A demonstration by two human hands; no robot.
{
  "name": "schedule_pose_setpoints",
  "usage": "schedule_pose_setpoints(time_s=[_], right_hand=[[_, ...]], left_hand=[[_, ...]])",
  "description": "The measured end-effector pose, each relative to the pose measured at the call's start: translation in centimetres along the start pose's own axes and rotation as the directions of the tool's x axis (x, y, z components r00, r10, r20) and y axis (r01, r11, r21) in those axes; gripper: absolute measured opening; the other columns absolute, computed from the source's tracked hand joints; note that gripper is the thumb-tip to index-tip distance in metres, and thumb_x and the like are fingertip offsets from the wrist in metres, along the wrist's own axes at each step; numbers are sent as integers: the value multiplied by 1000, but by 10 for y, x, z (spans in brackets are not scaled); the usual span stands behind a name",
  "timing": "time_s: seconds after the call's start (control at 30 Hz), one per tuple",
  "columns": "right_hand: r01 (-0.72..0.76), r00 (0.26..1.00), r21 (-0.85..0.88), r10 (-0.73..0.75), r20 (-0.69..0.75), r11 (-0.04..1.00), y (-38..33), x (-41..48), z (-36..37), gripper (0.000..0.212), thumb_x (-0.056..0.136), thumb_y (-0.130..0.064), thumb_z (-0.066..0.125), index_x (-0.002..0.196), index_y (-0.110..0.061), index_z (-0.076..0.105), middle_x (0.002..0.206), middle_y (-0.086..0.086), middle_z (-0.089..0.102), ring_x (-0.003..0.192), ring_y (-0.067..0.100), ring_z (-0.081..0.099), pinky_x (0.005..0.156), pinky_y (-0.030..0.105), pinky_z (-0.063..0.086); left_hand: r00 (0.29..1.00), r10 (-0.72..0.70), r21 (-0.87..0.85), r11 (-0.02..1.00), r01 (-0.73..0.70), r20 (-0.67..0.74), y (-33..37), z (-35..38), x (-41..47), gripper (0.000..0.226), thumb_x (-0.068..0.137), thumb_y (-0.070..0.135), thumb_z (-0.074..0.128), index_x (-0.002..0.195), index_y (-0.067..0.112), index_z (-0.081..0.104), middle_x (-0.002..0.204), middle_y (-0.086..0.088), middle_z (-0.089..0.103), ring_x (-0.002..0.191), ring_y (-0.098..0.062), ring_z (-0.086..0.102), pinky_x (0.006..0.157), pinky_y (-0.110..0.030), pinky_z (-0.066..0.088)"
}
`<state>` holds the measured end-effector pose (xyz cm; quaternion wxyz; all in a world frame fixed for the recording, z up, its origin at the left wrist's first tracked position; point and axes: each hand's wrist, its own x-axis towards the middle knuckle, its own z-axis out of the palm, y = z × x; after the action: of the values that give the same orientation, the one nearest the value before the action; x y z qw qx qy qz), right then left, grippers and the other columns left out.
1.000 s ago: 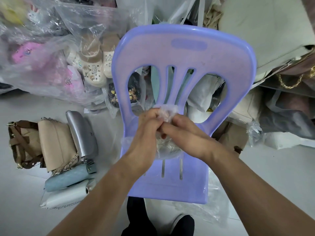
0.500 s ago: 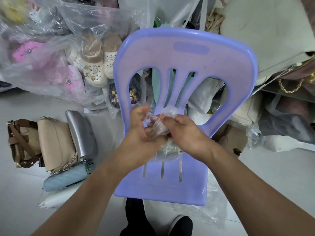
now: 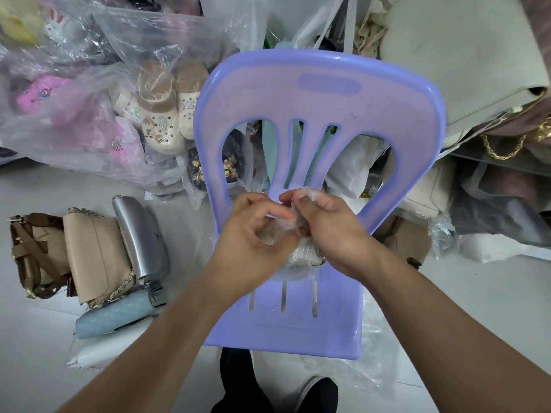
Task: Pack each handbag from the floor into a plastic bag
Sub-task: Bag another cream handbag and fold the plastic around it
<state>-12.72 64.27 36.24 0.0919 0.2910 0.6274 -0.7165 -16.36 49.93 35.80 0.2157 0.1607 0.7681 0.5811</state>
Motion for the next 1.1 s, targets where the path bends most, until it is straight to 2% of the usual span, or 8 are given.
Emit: schedule_pose_setpoints(time_s=[0.2,0.33,0.47,0.63,0.77,0.93,1.0,1.1], right_hand=[[35,999,-123,-31,34,992,-2,-2,-14,17,105,-22,57,100,-18,73,96,8,77,86,15,68,78,30,54],[197,980,-181,-195,30,963,-3,-9,-13,5,96,-9,70,98,-12,74,95,15,76,85,29,70,80,40,56],[328,944,-305,-319,78,894,0,-16,-10,19,92,-5,73,93,-24,76,100,-3,76,95,22,72,88,45,59],[457,859,-471,-512,14,754,11,-15,-8,37,86,5,71,93,-31,75,104,-9,62,99,6,64,83,23,54],[474,787,-577,-614,-61,665,21,-17,-18,25,89,-3,73,96,-26,78,102,-6,62,99,5,62,85,19,51],[539,662,-664,-748,-46,518,24,-14,-16,12,88,-10,75,95,-16,82,88,-1,65,84,19,65,73,36,56],[557,647,-653,-761,-45,513,26,-13,-17,11,87,-7,76,94,-13,82,87,1,64,78,16,65,70,38,57],[563,641,-662,-767,-29,496,28,-15,-17,9,85,-6,79,91,-12,81,84,0,63,72,11,62,66,31,56]], left_hand=[[975,205,235,947,-219,84,-10,-1,-5,18,86,9,71,97,21,79,104,10,48,93,-2,59,77,-8,44],[995,56,224,974,-36,-82,-2,2,1,39,79,6,76,85,37,52,83,9,51,69,-9,52,62,-16,40],[984,92,497,868,-3,-155,2,10,8,48,82,6,67,124,23,53,113,-3,51,90,-17,55,71,-30,47],[992,55,706,707,41,-114,7,18,14,25,84,7,55,104,19,65,94,-4,66,81,-32,64,63,-36,43],[998,-67,478,877,48,22,12,4,22,26,88,17,67,68,30,56,59,5,52,55,-6,49,53,-15,33],[910,-281,157,957,243,306,23,-26,29,9,85,22,77,93,26,76,90,-10,71,83,-14,66,82,-34,50],[883,-361,68,931,358,300,26,-30,30,19,79,28,79,98,25,78,102,-1,76,105,-16,69,104,-37,47],[877,-449,-18,889,458,171,28,-26,31,14,90,31,72,97,22,80,102,1,77,106,-19,70,107,-39,48]])
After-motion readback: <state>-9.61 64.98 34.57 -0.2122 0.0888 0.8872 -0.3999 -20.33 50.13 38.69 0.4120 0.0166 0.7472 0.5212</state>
